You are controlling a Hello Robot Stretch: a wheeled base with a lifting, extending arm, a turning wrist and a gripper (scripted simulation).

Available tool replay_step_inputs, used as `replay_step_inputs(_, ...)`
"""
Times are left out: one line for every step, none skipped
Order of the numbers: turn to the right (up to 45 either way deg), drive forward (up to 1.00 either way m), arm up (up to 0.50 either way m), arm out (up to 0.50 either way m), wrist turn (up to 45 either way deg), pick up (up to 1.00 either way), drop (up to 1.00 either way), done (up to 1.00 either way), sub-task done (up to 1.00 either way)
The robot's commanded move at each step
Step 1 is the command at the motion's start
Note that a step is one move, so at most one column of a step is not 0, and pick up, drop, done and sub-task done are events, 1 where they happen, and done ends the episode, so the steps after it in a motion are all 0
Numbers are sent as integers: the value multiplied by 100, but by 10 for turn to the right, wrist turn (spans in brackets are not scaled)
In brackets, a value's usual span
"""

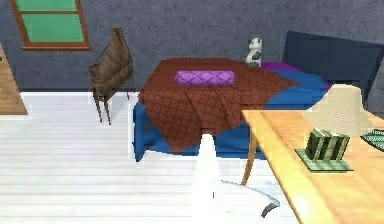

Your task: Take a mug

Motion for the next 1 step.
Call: replay_step_inputs(0,0,0,0,0,0,0,100,0)
